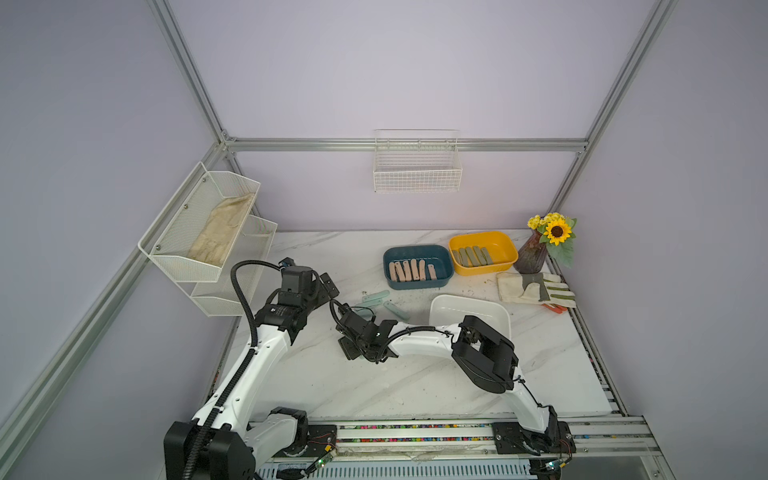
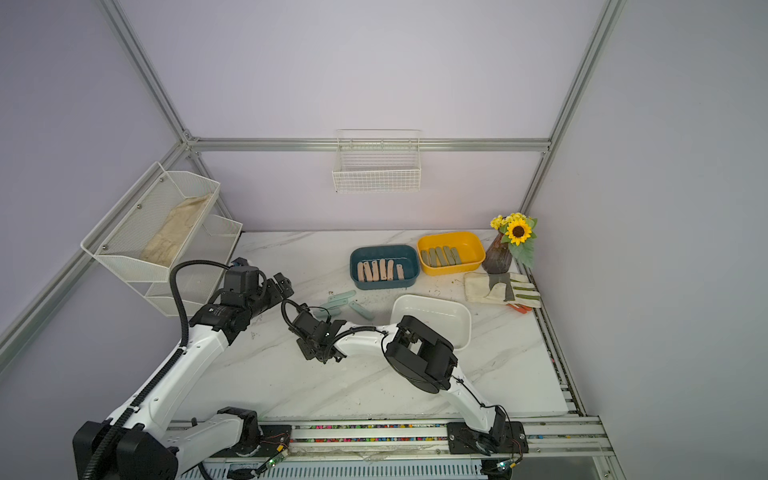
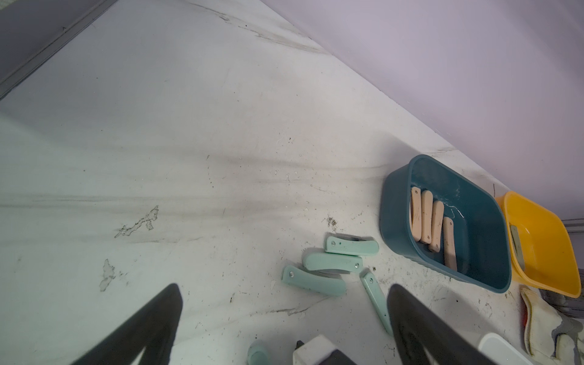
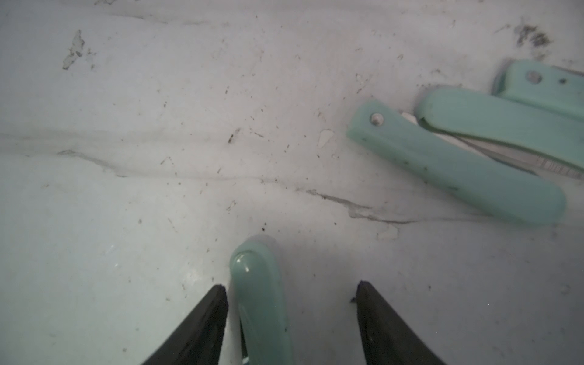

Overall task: Place the fruit knives into the storage box by color
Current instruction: Pick up the fruit knife from the center of the board.

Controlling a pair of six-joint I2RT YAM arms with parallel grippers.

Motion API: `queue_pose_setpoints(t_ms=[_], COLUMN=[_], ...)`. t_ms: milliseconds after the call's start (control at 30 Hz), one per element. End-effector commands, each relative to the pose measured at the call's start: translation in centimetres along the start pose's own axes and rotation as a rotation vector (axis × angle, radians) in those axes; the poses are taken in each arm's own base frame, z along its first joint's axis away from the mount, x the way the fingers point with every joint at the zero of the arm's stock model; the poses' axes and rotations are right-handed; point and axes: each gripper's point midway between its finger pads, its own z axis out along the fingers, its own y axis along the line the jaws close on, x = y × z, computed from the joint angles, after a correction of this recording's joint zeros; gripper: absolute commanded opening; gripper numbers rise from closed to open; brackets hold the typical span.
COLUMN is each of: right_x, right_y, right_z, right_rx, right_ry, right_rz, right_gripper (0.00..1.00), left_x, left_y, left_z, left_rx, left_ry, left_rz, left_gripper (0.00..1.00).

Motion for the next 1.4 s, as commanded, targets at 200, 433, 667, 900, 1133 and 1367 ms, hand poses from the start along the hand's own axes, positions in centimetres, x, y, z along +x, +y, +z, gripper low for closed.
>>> queue_pose_setpoints(t_ms=[200,433,667,900,1133,1367], right_x=[2.5,2.7,3.8,4.6,5.3,4.7], right_y=[-0.6,-0.4,0.4,0.1,-0.3,-1.5], right_z=[0.8,0.6,0.4,1.4,2.5,2.0], right_rx=[0.067,0.078,0.092,0.118,0.148,0.162], right_ry=[0.038,0.035,0.048,0.075,0.089,0.073], right_rz=[-0.023,-0.037,-0.074,-0.064,-0.066,-0.033], right_gripper=[0.62,0.59,0.58,0.55,0.47,0.29], left_x=[-3.4,-2.8,-2.5,-2.2,-2.0,-1.7], left_y=[-2.5,-2.3,-2.1,-2.0,-2.1,-2.5], left_z=[-2.1,-1.8,-1.5,-1.3,-1.3,-1.3], left_rx=[0.072,0.068,0.065,0.063,0.07,0.094], left_ry=[-0.069,-0.05,-0.042,-0.032,-0.022,-0.006], left_rz=[-0.032,-0.035,-0.041,-0.039,-0.044,-0.042], left_gripper=[1.0,1.0,0.99,1.0,1.0,1.0])
